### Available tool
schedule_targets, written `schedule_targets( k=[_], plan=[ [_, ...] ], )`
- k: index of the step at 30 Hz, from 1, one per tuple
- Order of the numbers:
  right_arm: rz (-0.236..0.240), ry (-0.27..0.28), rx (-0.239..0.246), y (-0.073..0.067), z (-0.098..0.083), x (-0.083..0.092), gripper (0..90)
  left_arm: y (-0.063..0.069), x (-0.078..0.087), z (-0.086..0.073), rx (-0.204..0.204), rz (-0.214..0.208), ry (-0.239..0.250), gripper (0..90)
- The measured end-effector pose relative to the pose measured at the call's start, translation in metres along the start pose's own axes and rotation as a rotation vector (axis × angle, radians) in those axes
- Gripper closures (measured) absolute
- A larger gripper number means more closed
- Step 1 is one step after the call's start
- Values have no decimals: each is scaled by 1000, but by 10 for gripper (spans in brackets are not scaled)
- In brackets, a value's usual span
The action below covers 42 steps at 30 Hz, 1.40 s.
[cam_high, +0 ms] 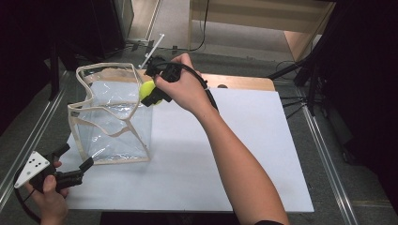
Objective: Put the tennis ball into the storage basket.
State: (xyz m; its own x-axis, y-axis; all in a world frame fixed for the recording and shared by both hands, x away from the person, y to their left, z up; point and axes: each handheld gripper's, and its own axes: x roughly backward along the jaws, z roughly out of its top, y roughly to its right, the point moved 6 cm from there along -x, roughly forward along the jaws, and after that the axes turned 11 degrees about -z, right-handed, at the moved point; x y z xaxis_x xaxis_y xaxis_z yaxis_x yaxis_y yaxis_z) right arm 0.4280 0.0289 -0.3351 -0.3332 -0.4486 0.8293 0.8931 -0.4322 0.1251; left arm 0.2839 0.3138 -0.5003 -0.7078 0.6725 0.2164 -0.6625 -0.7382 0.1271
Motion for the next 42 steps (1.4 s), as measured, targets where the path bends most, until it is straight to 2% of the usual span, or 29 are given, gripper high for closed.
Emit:
schedule_targets(
  k=[21,22,25,42],
  plan=[
    [5,3,1,-1,20,7,239,0,0,0,0,-2,2,0],
    [4,0,15,-1,22,8,239,0,0,0,-1,-2,2,0],
    [2,0,15,-2,25,8,239,0,0,0,0,-3,3,0],
    [11,-2,41,-11,44,-1,239,-1,2,1,-7,-2,-1,0]
  ],
)
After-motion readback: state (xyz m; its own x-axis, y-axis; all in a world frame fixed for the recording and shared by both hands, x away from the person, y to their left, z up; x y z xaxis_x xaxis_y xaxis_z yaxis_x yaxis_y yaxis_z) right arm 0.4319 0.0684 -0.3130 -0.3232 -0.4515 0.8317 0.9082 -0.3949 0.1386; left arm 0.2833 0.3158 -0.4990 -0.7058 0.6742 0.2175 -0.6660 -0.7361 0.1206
